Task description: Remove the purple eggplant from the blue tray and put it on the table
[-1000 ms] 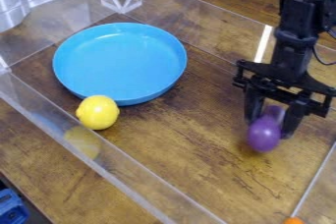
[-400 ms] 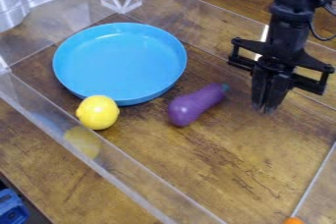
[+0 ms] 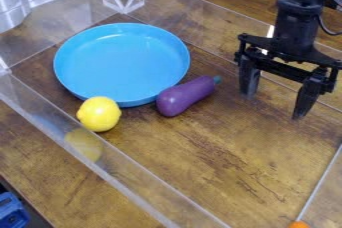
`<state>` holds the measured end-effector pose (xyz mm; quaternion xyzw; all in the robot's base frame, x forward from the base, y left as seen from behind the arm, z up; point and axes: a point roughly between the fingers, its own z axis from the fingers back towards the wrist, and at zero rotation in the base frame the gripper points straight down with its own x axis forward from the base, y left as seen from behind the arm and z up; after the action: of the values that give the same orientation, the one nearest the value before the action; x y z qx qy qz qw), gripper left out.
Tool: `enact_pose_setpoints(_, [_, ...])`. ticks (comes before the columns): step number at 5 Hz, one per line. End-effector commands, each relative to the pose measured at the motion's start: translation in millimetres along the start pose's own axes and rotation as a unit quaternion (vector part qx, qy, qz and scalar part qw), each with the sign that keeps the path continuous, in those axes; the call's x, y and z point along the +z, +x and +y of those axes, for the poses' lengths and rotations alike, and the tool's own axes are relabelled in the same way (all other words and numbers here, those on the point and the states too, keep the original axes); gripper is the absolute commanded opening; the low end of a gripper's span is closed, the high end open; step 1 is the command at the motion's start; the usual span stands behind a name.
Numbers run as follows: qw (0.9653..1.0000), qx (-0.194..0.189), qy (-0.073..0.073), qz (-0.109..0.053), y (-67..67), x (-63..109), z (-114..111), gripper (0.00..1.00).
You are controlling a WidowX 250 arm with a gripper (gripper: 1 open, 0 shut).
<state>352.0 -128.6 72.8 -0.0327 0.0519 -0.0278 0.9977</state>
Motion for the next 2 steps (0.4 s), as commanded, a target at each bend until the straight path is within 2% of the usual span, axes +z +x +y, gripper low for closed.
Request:
enact_pose_setpoints(1, [0.9996, -0.015, -0.004, -0.025, 10.6, 15.6, -4.1, 1.00])
enact_pose_setpoints(2, [0.9996, -0.021, 0.002, -0.018, 21.0, 13.6, 23.9, 1.00])
